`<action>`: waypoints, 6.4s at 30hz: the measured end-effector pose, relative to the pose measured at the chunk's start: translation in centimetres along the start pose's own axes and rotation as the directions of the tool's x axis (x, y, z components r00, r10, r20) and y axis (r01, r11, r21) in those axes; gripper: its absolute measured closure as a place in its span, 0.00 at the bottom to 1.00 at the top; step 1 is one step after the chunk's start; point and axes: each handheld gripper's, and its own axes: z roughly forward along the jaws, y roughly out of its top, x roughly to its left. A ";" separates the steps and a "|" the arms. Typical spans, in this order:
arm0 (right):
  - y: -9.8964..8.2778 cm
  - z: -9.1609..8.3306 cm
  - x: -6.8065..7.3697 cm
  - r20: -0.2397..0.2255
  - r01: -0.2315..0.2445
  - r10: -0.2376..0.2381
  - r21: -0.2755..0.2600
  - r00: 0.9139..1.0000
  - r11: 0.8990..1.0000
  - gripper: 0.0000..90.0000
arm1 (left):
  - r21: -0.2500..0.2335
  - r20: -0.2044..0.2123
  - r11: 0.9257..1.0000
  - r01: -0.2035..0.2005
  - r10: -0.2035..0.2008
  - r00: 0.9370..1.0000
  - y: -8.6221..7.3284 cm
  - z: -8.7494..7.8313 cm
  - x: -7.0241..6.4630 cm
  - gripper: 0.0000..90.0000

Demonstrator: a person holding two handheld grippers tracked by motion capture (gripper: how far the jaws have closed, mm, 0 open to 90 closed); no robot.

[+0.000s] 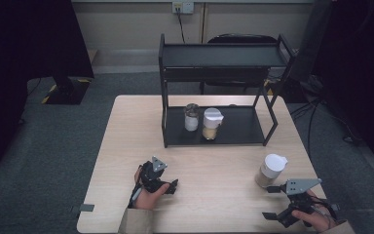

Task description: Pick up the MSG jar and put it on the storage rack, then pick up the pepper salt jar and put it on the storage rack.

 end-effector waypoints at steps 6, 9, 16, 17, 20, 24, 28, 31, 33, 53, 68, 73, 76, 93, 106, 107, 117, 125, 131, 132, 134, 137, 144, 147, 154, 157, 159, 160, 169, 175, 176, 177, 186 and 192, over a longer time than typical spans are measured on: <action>-0.3 -0.5 -0.1 0.019 -0.010 0.010 -0.001 1.000 1.000 0.03 | 0.000 0.000 1.000 0.001 -0.001 1.000 0.0 0.0 0.0 0.00; -0.4 -0.7 -0.1 0.029 -0.012 0.012 -0.003 0.999 1.000 0.03 | 0.000 0.000 1.000 0.000 0.000 1.000 0.0 0.0 0.0 0.00; -0.6 -1.0 0.0 0.058 -0.023 0.024 -0.010 0.998 1.000 0.02 | 0.000 0.000 1.000 0.001 -0.001 1.000 0.0 0.0 0.0 0.00; -0.6 -1.1 0.1 0.063 -0.023 0.024 -0.011 0.998 1.000 0.02 | -0.001 0.000 1.000 0.001 -0.001 1.000 0.0 0.0 0.0 0.00; -0.7 -1.2 0.1 0.073 -0.028 0.029 -0.017 0.997 0.999 0.02 | 0.000 0.000 1.000 0.001 -0.001 1.000 0.0 0.0 0.0 0.00; -0.7 -1.4 0.2 0.086 -0.027 0.028 -0.015 0.996 1.000 0.02 | 0.000 0.000 1.000 0.001 -0.001 1.000 0.0 0.0 0.0 0.00; -0.8 -1.5 0.3 0.099 -0.034 0.036 -0.021 0.994 0.999 0.02 | 0.000 0.000 1.000 0.001 -0.001 1.000 0.0 0.0 0.0 0.00; -0.8 -1.6 0.3 0.105 -0.036 0.038 -0.025 0.994 0.999 0.02 | 0.000 0.000 1.000 0.002 -0.002 1.000 0.0 0.0 0.0 0.00; -0.8 -1.6 0.4 0.113 -0.035 0.038 -0.027 0.993 0.999 0.02 | 0.000 0.000 1.000 0.002 -0.002 1.000 0.0 0.0 0.0 0.00; -0.8 -1.6 1.4 0.200 -0.065 0.070 -0.031 0.977 0.997 0.02 | 0.000 0.000 1.000 0.001 -0.001 1.000 0.0 0.0 0.0 0.00; -0.6 -0.9 3.0 0.309 -0.073 0.082 -0.040 0.948 0.997 0.02 | 0.000 0.000 1.000 0.001 -0.001 1.000 0.0 0.0 0.0 0.00; -0.5 -0.6 3.3 0.326 -0.092 0.105 -0.053 0.940 0.994 0.02 | 0.000 0.000 1.000 0.001 -0.001 1.000 0.0 0.0 0.0 0.00; -0.5 -0.5 3.5 0.339 -0.097 0.110 -0.056 0.934 0.994 0.01 | 0.000 0.000 1.000 0.001 -0.001 1.000 0.0 0.0 0.0 0.00; -0.6 -0.2 4.0 0.378 -0.117 0.144 -0.095 0.915 0.989 0.01 | 0.000 0.000 1.000 0.001 -0.001 1.000 0.0 0.0 0.0 0.00; -0.3 0.5 4.2 0.400 -0.130 0.169 -0.122 0.901 0.984 0.02 | 0.000 0.000 1.000 0.001 -0.001 1.000 0.0 0.0 0.0 0.00; -0.3 0.6 4.2 0.401 -0.130 0.170 -0.126 0.900 0.983 0.02 | 0.000 0.000 1.000 0.001 -0.001 1.000 0.0 0.0 0.0 0.00; -0.2 1.4 4.2 0.433 -0.131 0.194 -0.171 0.880 0.977 0.10 | 0.000 0.000 1.000 0.001 -0.001 1.000 0.0 0.0 0.0 0.00; -0.2 2.1 4.0 0.448 -0.121 0.191 -0.180 0.874 0.976 0.17 | 0.000 0.000 1.000 0.001 -0.001 1.000 0.0 0.0 0.0 0.00; -0.2 2.6 4.1 0.462 -0.098 0.174 -0.183 0.870 0.978 0.22 | 0.000 0.000 1.000 0.001 -0.001 1.000 0.0 0.0 0.0 0.00; -0.3 2.7 4.1 0.465 -0.090 0.167 -0.185 0.870 0.979 0.23 | 0.000 0.000 1.000 0.001 -0.001 1.000 0.0 0.0 0.0 0.00; -0.3 2.8 4.1 0.467 -0.083 0.161 -0.183 0.869 0.980 0.25 | 0.000 0.000 1.000 0.001 -0.001 1.000 0.0 0.0 0.0 0.00; -0.3 3.0 4.2 0.466 -0.071 0.152 -0.187 0.871 0.980 0.29 | 0.000 0.000 1.000 0.001 -0.001 1.000 0.0 0.0 0.0 0.00; -0.5 3.2 4.4 0.472 -0.046 0.134 -0.193 0.871 0.980 0.34 | 0.000 0.000 1.000 0.001 -0.001 1.000 0.0 0.0 0.0 0.00; -0.5 3.2 4.5 0.474 -0.046 0.135 -0.195 0.870 0.980 0.34 | 0.000 0.000 1.000 0.001 -0.001 1.000 0.0 0.0 0.0 0.00; -0.2 3.3 4.6 0.480 -0.040 0.125 -0.183 0.868 0.982 0.35 | 0.000 0.000 1.000 0.001 -0.001 1.000 0.0 0.0 0.0 0.00; 0.0 3.3 4.6 0.475 -0.042 0.123 -0.179 0.871 0.983 0.35 | 0.000 0.000 1.000 0.001 -0.001 1.000 0.0 0.0 0.0 0.00; 0.2 3.3 4.6 0.472 -0.036 0.114 -0.171 0.874 0.985 0.35 | 0.000 0.000 1.000 0.001 -0.001 1.000 0.0 0.0 0.0 0.00; 0.3 3.3 4.6 0.470 -0.038 0.115 -0.170 0.875 0.985 0.35 | 0.000 0.000 1.000 0.001 -0.001 1.000 0.0 0.0 0.0 0.00; 1.7 3.4 4.3 0.449 -0.032 0.106 -0.170 0.887 0.985 0.35 | 0.000 0.000 1.000 0.001 -0.001 1.000 0.0 0.0 0.0 0.00; 2.9 3.7 4.0 0.441 -0.029 0.103 -0.170 0.892 0.985 0.35 | 0.000 0.000 1.000 0.001 -0.001 1.000 0.0 0.0 0.0 0.00; 3.1 3.7 4.0 0.438 -0.031 0.104 -0.171 0.893 0.985 0.35 | 0.000 0.000 1.000 0.001 -0.001 1.000 0.0 0.0 0.0 0.00; 3.4 3.8 3.9 0.437 -0.032 0.105 -0.170 0.893 0.985 0.35 | 0.000 0.000 1.000 0.001 -0.001 1.000 0.0 0.0 0.0 0.00; 5.1 4.4 3.2 0.433 -0.031 0.099 -0.163 0.896 0.986 0.35 | 0.000 0.000 1.000 0.001 -0.001 1.000 0.0 0.0 0.0 0.00; 6.2 4.8 2.6 0.441 -0.029 0.100 -0.165 0.892 0.986 0.35 | 0.000 0.000 1.000 0.001 -0.001 1.000 0.0 0.0 0.0 0.00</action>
